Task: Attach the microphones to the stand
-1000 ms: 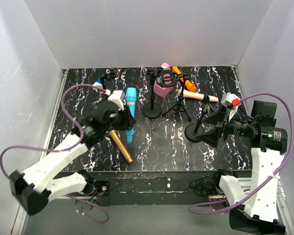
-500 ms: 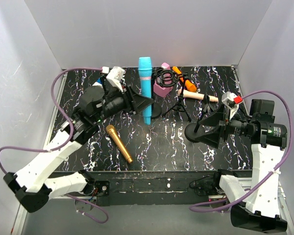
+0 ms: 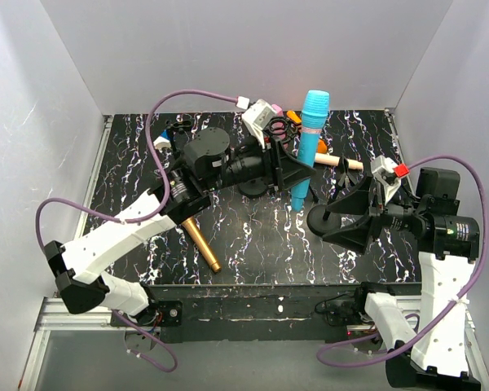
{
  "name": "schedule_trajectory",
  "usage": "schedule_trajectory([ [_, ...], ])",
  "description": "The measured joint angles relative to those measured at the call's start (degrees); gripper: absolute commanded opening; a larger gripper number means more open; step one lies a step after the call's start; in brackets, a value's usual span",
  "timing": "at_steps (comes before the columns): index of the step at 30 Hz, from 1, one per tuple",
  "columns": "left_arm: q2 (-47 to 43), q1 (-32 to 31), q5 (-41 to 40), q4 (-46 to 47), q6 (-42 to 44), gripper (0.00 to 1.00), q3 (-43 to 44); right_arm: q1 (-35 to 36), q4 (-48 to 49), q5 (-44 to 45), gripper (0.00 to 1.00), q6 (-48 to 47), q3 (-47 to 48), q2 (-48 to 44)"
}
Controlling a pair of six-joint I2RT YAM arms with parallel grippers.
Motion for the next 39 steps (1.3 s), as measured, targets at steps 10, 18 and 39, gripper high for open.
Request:
schedule_trajectory([
  [10,5.1,-1.9,-0.3,3.1,1.5,0.00,6.3,0.0,11.4,-2.8,0.97,12.6,-1.2,-1.8],
  [18,7.8,-2.0,-0.3,4.9,1.6,0.00,7.7,0.0,23.7,-5.2,0.96,26.8,-2.2,-3.2],
  [39,8.4,-2.2,-0.3,9.1,0.4,0.00,7.7,0.0,34.9,-5.9,0.96,41.4,-2.2,-2.1],
])
